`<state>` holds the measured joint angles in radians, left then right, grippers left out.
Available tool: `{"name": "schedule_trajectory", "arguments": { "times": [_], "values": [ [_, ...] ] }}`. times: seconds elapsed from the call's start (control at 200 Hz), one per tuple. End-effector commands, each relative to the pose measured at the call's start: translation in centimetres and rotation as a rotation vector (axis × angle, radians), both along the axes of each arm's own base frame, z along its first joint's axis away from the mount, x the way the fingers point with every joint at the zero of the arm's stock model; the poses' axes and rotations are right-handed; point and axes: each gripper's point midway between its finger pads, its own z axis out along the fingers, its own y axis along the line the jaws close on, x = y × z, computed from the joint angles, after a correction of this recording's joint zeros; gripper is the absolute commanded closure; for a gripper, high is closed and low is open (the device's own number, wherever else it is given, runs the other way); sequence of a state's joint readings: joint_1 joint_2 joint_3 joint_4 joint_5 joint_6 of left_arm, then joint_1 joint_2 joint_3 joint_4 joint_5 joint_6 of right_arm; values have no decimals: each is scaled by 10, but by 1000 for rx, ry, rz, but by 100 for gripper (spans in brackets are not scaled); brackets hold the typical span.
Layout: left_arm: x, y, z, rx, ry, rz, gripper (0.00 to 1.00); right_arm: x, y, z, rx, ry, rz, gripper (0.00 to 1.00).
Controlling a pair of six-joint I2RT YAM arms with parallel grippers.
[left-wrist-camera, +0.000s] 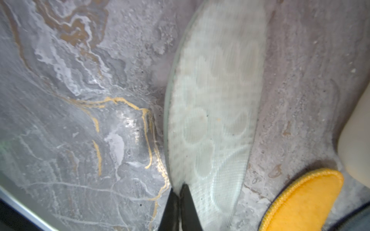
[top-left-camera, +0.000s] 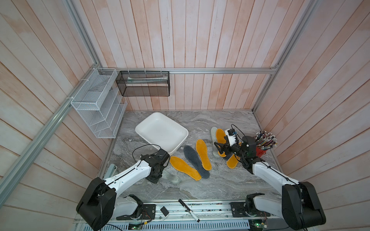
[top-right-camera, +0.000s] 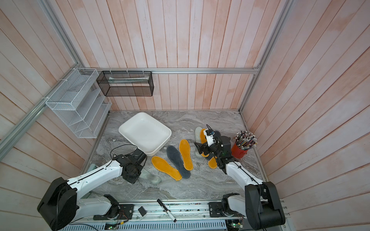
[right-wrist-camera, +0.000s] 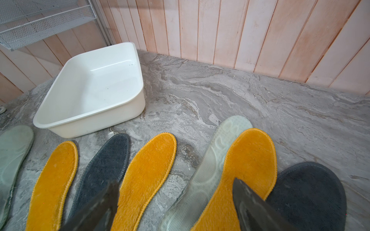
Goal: Put the insoles into the storage box
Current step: Pick up the insole from the center of the board.
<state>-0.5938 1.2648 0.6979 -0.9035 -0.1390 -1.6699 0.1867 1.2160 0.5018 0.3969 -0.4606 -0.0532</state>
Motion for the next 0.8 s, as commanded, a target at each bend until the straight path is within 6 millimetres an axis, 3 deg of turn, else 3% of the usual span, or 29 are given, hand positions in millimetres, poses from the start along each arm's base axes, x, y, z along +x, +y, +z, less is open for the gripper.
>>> {"name": "schedule_trajectory", "arguments": {
  "times": [0.0,0.195,0.415,0.795],
  "values": [
    [-8,12,5,46,19,20,100,5,1,5,-2,-17,-3,11],
    [1,14,22,71,-9,14,100,7,2,7,-5,-22,-2,11],
    [18,24,61,121,-128,30,100,9,4,11,-4,-32,8,10],
    [9,35,90,133,-160,40,100,16,6,16,-7,-37,19,11]
  ]
}}
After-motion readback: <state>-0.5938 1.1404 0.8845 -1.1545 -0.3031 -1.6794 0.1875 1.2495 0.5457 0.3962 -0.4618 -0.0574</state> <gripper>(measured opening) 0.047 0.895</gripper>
